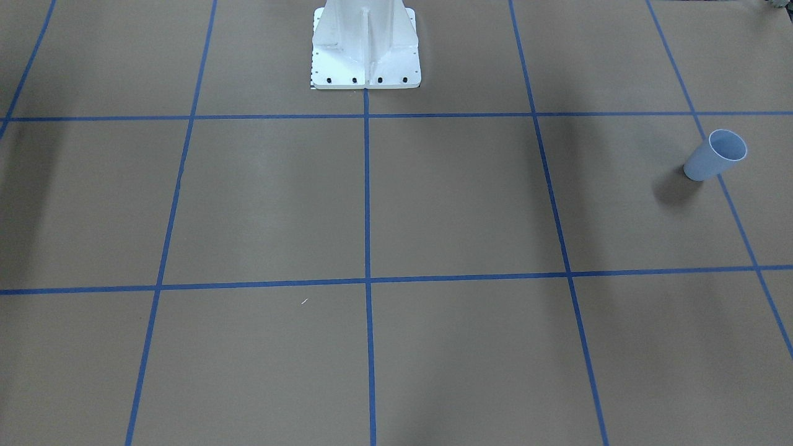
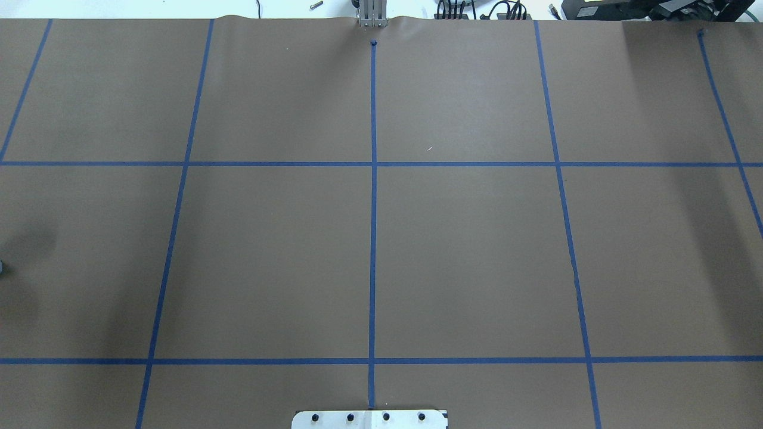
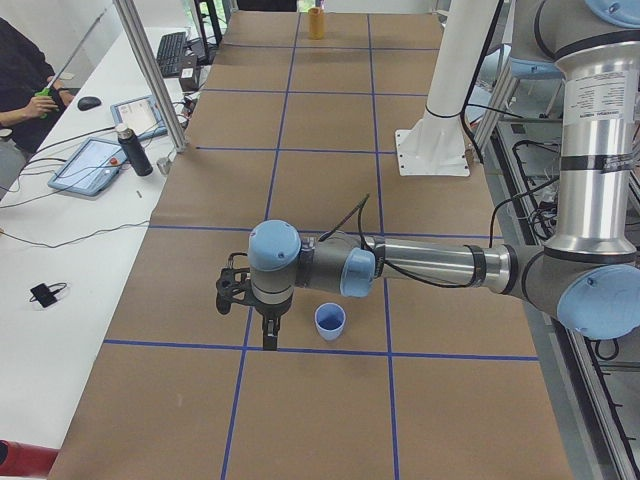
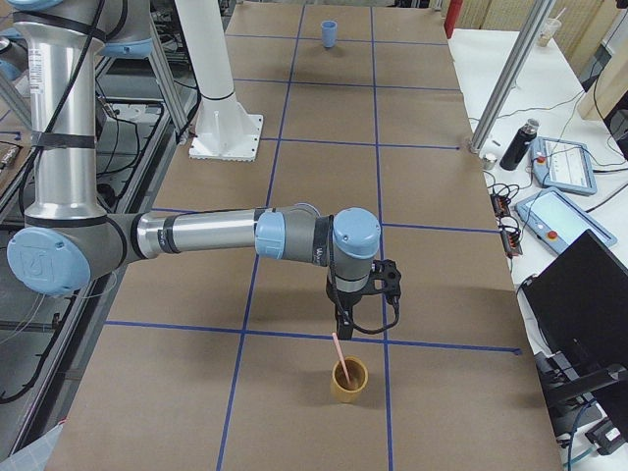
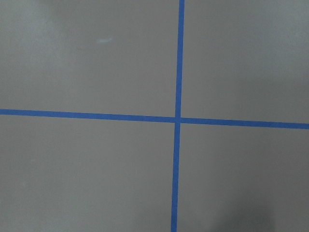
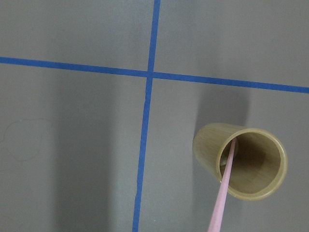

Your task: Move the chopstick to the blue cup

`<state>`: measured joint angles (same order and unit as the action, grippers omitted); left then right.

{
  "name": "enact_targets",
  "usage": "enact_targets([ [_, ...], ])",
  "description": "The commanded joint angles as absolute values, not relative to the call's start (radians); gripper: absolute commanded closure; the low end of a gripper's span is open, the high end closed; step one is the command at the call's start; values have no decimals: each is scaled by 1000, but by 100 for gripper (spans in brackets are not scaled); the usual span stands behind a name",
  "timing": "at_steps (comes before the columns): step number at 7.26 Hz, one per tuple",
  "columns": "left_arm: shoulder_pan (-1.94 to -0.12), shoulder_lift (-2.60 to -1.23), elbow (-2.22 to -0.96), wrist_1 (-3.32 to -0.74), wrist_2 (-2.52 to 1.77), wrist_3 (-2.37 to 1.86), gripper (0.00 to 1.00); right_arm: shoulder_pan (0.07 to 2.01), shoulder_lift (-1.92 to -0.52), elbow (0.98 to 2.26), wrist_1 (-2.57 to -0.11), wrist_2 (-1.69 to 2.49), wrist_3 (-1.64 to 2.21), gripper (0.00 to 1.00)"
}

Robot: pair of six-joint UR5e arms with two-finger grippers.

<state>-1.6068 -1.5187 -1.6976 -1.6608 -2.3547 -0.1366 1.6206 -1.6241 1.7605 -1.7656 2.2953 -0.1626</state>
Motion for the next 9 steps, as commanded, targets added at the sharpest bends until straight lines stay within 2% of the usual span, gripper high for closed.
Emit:
enact_targets([
  [1, -1606, -1520, -1706, -1661, -2356, -137, 1, 1621, -1618, 1767, -1766, 2299, -161, 0],
  [7, -1591, -1529, -1716, -1660, -2370, -140, 1, 1620, -1591, 1744, -1764, 2290, -147, 0],
  [9, -1527, -1484, -1715, -1693, -2367, -245, 1, 1618, -1591, 1720, -1744, 2302, -147, 0],
])
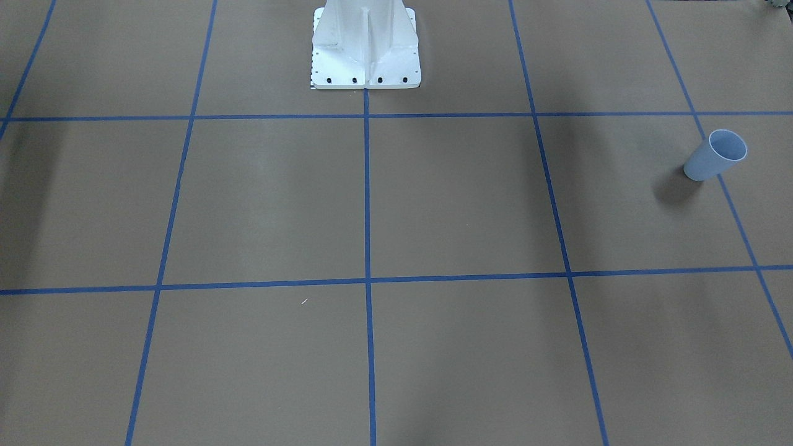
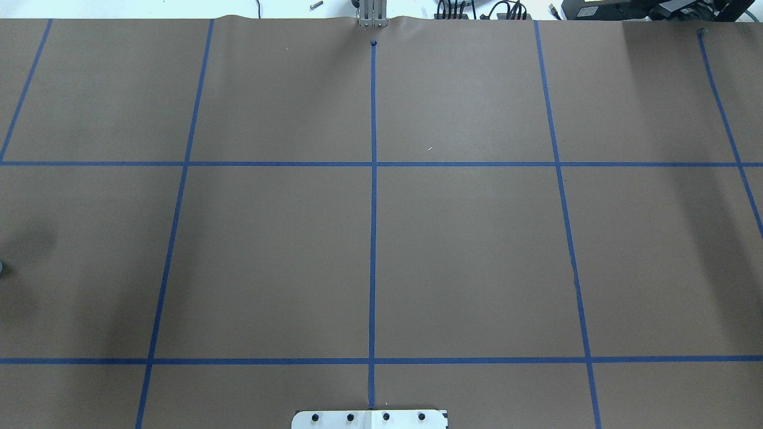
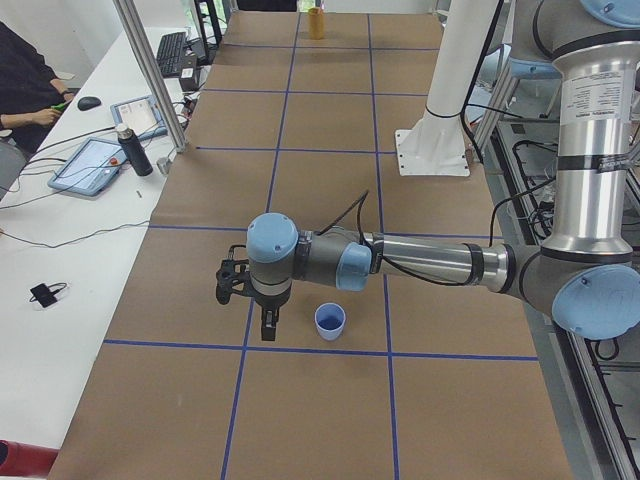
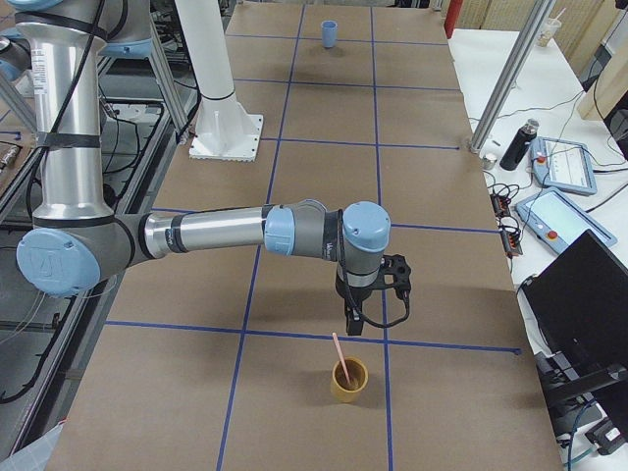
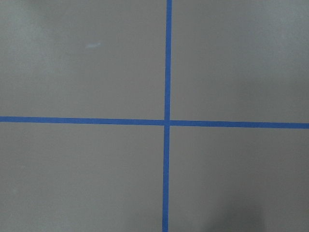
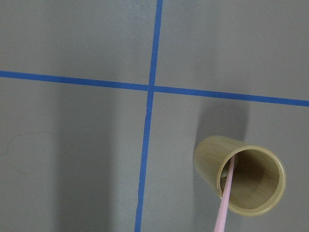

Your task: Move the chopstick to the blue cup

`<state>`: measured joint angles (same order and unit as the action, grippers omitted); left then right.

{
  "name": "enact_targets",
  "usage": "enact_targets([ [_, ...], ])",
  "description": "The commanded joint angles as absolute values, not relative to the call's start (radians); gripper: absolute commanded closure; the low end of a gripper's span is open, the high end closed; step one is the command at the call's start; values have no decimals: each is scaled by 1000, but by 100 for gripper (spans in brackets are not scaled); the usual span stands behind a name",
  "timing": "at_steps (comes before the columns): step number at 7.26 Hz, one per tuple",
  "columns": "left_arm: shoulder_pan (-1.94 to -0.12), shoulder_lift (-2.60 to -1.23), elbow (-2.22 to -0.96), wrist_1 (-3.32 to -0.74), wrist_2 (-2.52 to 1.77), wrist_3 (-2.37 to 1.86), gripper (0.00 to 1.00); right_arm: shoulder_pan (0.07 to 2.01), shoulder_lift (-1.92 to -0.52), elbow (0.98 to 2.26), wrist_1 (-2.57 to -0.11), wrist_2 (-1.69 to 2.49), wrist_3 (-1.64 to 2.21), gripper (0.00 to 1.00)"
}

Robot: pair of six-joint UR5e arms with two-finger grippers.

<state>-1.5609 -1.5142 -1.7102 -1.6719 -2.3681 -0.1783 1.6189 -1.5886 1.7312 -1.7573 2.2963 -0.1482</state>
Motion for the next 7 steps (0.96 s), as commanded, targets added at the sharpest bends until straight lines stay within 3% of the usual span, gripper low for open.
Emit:
enact_targets([
  [1, -1500, -1410, -1715, -1812, -2367, -277, 1, 1618, -1589, 1721, -1743, 2303, -147, 0],
  [3, -1476, -1277, -1717, -2036, -2370, -406, 1, 1620, -1592, 1721, -1744, 2351, -144, 0],
  [7, -1347, -1264, -1706, -2056, -2382, -433, 1, 1618, -1591, 1720, -1744, 2370, -140, 0],
])
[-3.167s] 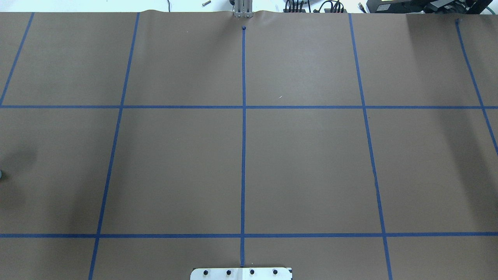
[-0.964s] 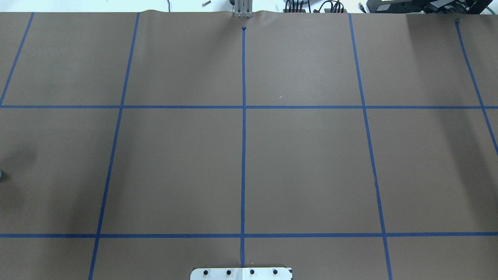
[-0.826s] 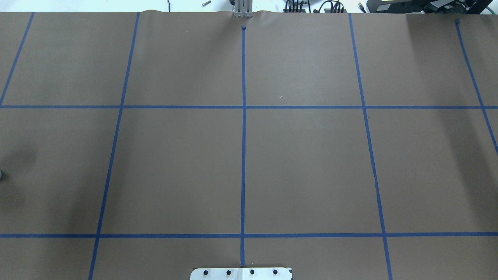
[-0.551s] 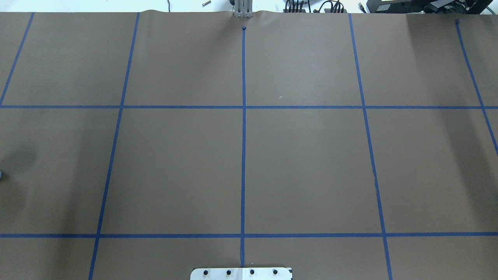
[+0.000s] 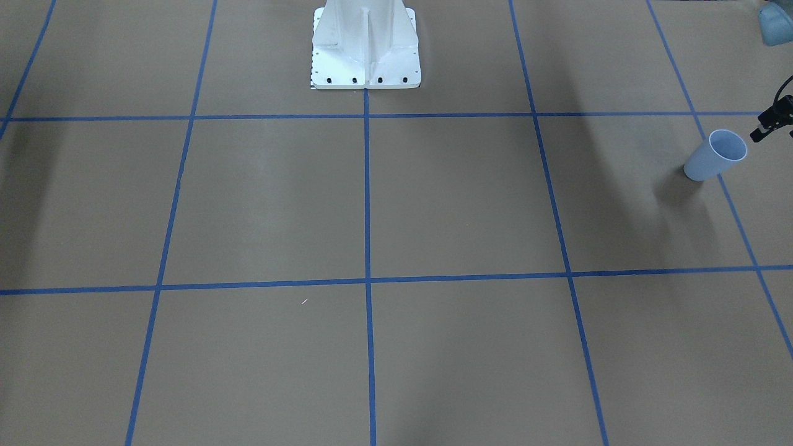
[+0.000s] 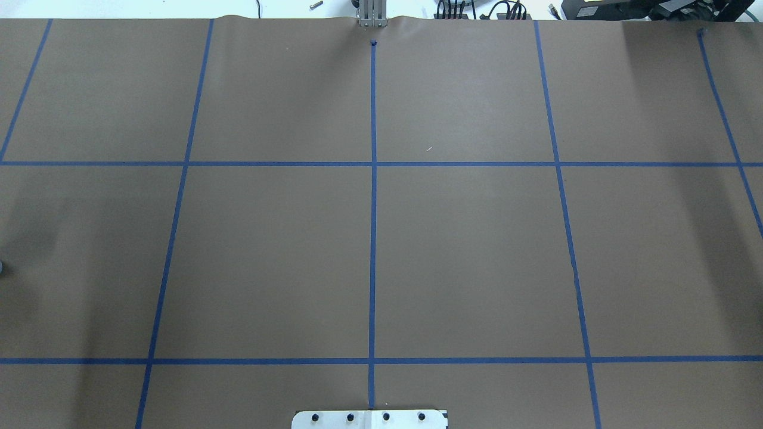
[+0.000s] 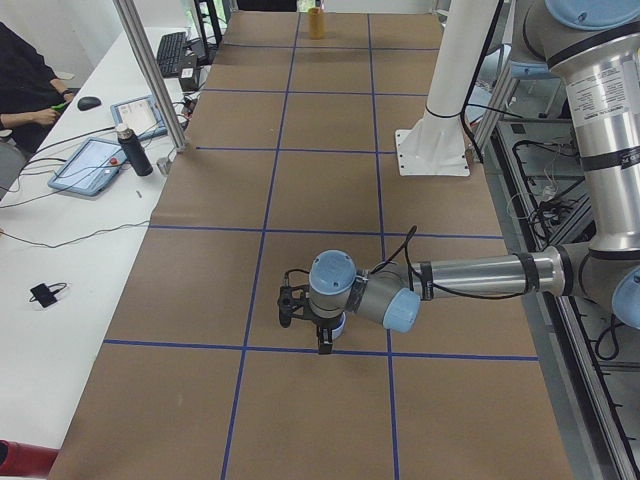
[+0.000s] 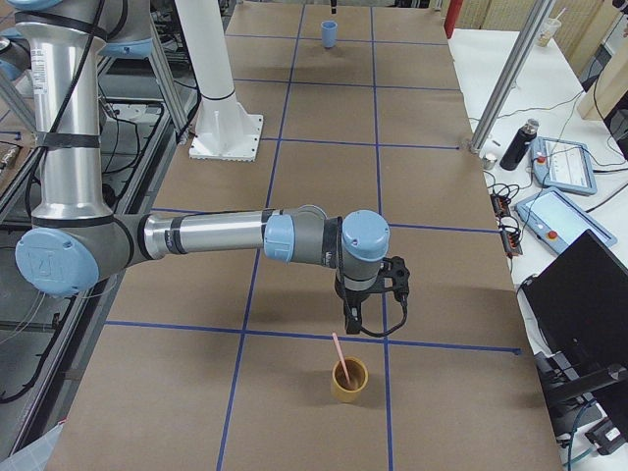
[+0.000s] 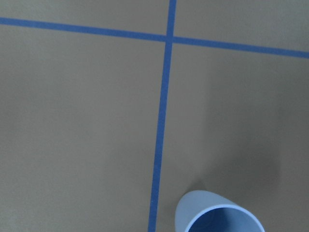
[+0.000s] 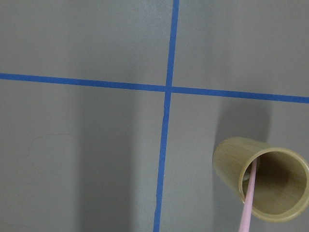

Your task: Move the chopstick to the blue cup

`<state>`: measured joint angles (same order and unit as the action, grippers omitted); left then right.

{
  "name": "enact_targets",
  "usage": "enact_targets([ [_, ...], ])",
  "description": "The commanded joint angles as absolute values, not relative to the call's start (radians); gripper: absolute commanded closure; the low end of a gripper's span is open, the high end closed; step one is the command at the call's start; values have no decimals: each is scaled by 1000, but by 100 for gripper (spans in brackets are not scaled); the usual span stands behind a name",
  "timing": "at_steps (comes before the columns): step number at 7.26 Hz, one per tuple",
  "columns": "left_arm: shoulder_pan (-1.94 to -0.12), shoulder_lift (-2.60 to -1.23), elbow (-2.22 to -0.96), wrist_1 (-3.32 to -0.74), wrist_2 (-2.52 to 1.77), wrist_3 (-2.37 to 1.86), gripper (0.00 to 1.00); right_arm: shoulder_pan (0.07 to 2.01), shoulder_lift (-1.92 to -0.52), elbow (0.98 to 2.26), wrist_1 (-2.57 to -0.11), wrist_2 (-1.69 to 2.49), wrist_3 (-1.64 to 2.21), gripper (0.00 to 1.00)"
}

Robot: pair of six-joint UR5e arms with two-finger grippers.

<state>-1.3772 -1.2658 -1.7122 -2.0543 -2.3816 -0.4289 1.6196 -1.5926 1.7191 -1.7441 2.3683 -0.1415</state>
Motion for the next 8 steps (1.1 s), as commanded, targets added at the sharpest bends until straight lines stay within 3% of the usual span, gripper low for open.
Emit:
enact_targets([
  [1, -1329, -1266, -1703, -2054, -2382, -433, 1, 1618, -1586, 1718, -1744, 2370, -138, 0],
  [7, -1256, -1321, -1588, -2060, -2376, -426, 2, 1618, -1586, 1712, -1747, 2388, -126, 0],
  [8, -1241, -1321, -1589, -2069, -2376, -428, 44, 1618, -1586, 1710, -1747, 2388, -126, 0],
])
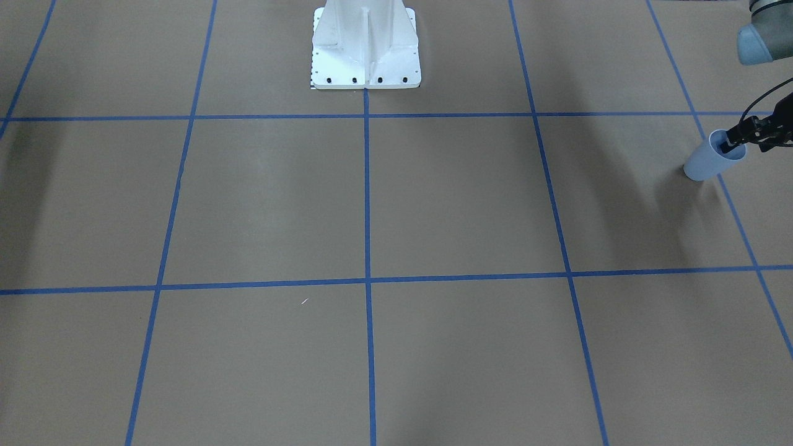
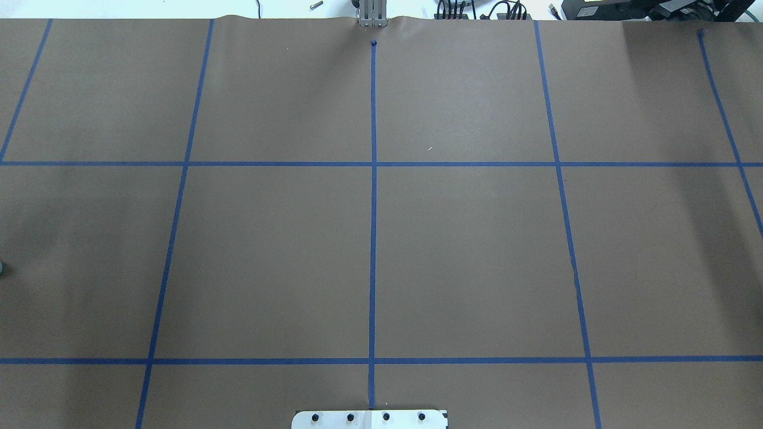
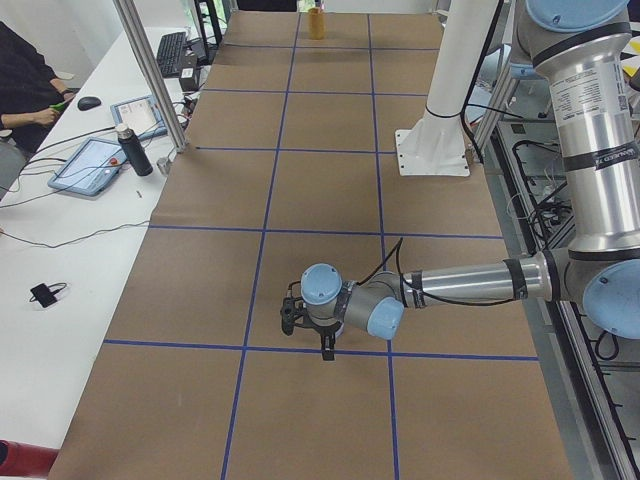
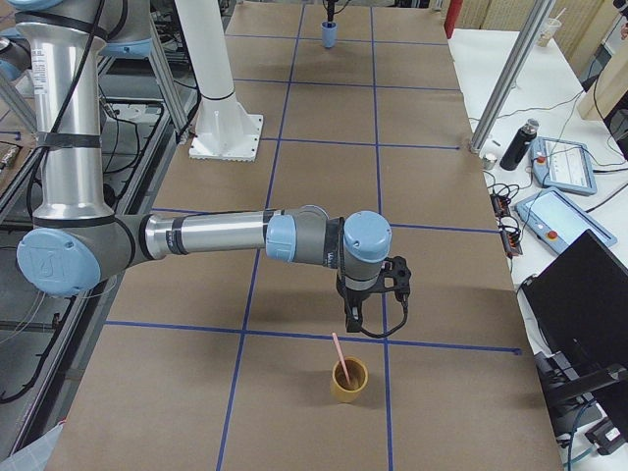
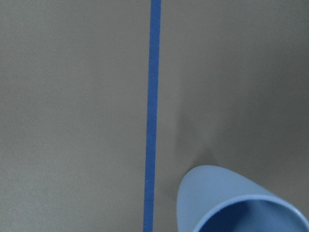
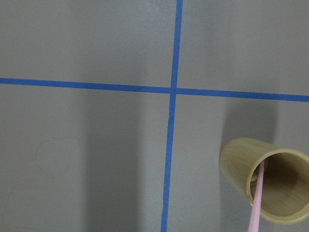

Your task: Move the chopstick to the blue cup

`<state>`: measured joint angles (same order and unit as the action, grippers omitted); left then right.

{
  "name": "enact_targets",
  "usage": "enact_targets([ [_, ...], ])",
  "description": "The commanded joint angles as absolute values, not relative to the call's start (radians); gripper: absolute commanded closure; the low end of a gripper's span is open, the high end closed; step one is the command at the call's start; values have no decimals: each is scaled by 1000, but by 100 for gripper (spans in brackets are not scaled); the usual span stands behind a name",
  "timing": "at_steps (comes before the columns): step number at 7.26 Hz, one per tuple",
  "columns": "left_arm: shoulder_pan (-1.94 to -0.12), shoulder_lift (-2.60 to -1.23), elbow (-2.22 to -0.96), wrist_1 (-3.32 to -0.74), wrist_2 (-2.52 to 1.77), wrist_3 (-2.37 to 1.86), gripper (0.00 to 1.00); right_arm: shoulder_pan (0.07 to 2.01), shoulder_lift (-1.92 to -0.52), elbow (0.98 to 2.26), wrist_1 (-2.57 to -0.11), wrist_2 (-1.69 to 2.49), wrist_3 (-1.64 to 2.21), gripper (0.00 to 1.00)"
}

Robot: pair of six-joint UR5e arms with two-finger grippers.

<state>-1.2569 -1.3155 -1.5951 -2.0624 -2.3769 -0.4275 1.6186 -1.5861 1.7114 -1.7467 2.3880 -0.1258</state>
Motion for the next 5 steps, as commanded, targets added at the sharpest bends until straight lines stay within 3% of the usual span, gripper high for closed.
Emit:
enact_targets([
  [1, -1241, -1321, -1588, -2081, -2376, -429, 92, 1618, -1586, 1707, -1746, 2388, -126, 0],
  [2, -1241, -1319, -1597, -2080, -2379, -434, 100, 1618, -1586, 1704, -1746, 2388, -126, 0],
  [5, -1244, -1316, -1724, -2063, -2410, -612, 100, 1618, -1583, 1716, -1743, 2385, -126, 0],
])
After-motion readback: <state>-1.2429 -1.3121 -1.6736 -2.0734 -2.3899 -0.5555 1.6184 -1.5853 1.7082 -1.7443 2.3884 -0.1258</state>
